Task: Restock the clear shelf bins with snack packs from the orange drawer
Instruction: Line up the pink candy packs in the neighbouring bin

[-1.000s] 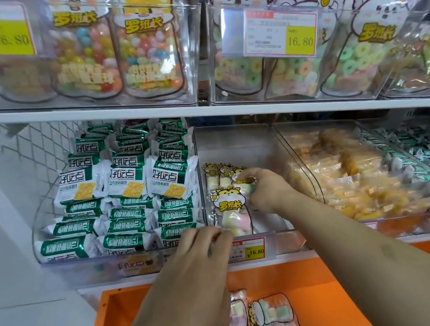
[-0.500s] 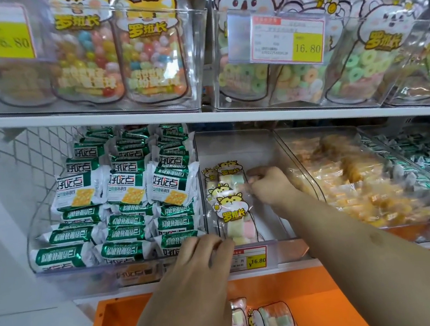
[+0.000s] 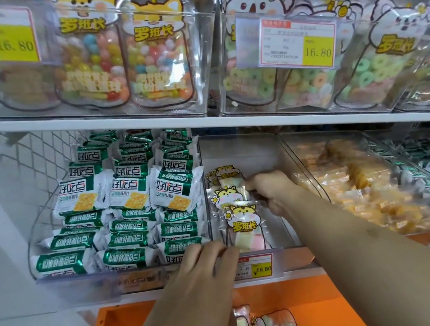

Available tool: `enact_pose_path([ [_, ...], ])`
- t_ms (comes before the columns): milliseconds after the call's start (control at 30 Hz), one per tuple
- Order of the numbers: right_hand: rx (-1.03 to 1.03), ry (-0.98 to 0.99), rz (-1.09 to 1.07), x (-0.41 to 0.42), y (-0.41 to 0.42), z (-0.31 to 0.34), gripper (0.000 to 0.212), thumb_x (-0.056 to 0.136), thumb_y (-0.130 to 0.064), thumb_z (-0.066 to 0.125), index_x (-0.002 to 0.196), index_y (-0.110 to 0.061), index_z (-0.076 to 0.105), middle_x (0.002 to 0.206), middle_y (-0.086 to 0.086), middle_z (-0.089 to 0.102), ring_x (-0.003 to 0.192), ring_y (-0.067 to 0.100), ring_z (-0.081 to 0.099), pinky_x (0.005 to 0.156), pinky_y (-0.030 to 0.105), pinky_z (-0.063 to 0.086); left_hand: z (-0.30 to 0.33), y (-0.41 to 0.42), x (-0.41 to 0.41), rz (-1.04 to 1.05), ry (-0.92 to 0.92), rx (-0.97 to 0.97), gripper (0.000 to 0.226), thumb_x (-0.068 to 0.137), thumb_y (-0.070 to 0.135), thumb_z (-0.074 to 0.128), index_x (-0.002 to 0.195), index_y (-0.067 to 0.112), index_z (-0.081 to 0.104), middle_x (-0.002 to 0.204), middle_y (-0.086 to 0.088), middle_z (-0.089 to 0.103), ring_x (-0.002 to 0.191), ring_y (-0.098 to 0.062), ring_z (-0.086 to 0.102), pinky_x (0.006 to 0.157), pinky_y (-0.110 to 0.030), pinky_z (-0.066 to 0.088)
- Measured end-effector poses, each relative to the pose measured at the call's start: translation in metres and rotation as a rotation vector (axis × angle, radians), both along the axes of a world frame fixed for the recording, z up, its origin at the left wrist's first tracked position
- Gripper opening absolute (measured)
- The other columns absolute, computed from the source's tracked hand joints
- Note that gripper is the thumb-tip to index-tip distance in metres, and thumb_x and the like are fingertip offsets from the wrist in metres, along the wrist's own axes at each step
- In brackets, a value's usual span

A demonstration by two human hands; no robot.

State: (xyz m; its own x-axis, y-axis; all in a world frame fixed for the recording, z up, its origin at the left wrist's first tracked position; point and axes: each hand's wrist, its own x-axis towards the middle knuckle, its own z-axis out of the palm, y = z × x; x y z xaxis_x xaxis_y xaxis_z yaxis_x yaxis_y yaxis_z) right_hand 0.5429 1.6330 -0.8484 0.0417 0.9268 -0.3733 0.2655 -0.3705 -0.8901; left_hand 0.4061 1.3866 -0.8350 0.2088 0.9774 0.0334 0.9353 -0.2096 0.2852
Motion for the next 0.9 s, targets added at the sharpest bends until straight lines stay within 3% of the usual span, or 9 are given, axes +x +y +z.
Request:
enact_pose_path([
  [200,0.104,0.187,-0.025,-0.006,0.003,0.002,0.037,0.085,0.001,0.084,0.114,-0.008,0.062,0.084,0.015,0.067,0.057,0.020,0.057,0.047,0.030,0.050,-0.002,0.003,0.000,0.003,0.020,-0.017,0.080,0.095,0.025,0.054,0.156,0.039,0.006,0.152,0.018,0.002,0.140,-0.010,0.002,0.119,-0.030,0.031],
  [300,0.169,0.101,0.022,-0.008,0.001,0.002,0.032,0.088,-0.008,0.084,0.110,-0.008,0.061,0.079,0.015,0.066,0.053,0.021,0.057,0.044,0.028,0.050,-0.002,0.004,0.001,0.013,0.012,-0.014,0.078,0.097,0.019,0.052,0.157,0.039,0.006,0.155,0.017,0.001,0.145,-0.011,0.001,0.121,-0.032,0.028],
  [433,0.235,-0.017,0.161,-0.008,-0.005,0.008,0.017,0.091,-0.022,0.083,0.088,-0.008,0.073,0.075,0.013,0.071,0.067,0.024,0.062,0.067,0.035,0.056,0.001,0.005,0.000,0.000,0.029,-0.057,0.079,0.096,0.018,0.052,0.157,0.039,0.007,0.155,0.017,0.002,0.144,-0.011,0.001,0.120,-0.030,0.029],
  [533,0.256,-0.057,0.259,-0.002,-0.011,0.004,0.023,0.084,-0.021,0.088,0.101,-0.012,0.075,0.095,0.013,0.077,0.078,0.021,0.069,0.070,0.031,0.060,0.001,0.004,0.001,0.029,-0.004,-0.052,0.080,0.095,0.022,0.054,0.157,0.040,0.007,0.154,0.018,0.002,0.141,-0.010,0.001,0.117,-0.029,0.032],
  [600,0.275,-0.118,0.311,0.001,-0.013,-0.002,0.035,0.081,-0.016,0.090,0.112,-0.017,0.074,0.106,0.006,0.072,0.092,0.021,0.070,0.080,0.035,0.063,-0.002,0.002,0.000,0.012,-0.003,-0.051,0.080,0.089,0.024,0.059,0.154,0.038,0.016,0.152,0.016,0.010,0.138,-0.011,0.008,0.115,-0.035,0.040],
  [667,0.325,-0.201,0.330,0.003,-0.015,-0.007,0.036,0.080,-0.017,0.091,0.113,-0.024,0.077,0.103,-0.005,0.068,0.097,0.020,0.069,0.092,0.040,0.061,0.000,0.002,-0.003,-0.018,0.004,-0.111,0.080,0.069,0.028,0.068,0.142,0.035,0.037,0.142,0.013,0.030,0.128,-0.014,0.028,0.093,-0.041,0.059],
  [700,0.365,-0.245,0.327,0.004,-0.017,-0.008,0.033,0.081,-0.022,0.091,0.111,-0.029,0.079,0.102,-0.009,0.069,0.098,0.017,0.070,0.092,0.037,0.060,0.001,0.001,-0.003,-0.006,-0.021,-0.111,0.079,0.067,0.029,0.068,0.140,0.035,0.039,0.139,0.013,0.033,0.125,-0.014,0.031,0.087,-0.041,0.062],
  [800,0.434,-0.323,0.336,0.006,-0.028,-0.003,0.019,0.088,-0.038,0.083,0.107,-0.036,0.082,0.100,-0.016,0.077,0.092,0.001,0.071,0.082,0.020,0.056,-0.001,-0.003,0.000,0.000,-0.038,0.029,0.072,0.093,0.025,0.054,0.152,0.039,0.015,0.151,0.018,0.009,0.140,-0.012,0.009,0.113,-0.034,0.040],
  [900,0.431,-0.334,0.405,0.007,-0.040,0.002,0.017,0.095,-0.043,0.073,0.109,-0.039,0.082,0.099,-0.019,0.078,0.083,-0.005,0.070,0.068,0.009,0.051,0.003,-0.002,0.002,-0.001,-0.031,0.046,0.072,0.097,0.025,0.050,0.156,0.037,0.009,0.155,0.016,0.004,0.143,-0.011,0.002,0.118,-0.030,0.032],
])
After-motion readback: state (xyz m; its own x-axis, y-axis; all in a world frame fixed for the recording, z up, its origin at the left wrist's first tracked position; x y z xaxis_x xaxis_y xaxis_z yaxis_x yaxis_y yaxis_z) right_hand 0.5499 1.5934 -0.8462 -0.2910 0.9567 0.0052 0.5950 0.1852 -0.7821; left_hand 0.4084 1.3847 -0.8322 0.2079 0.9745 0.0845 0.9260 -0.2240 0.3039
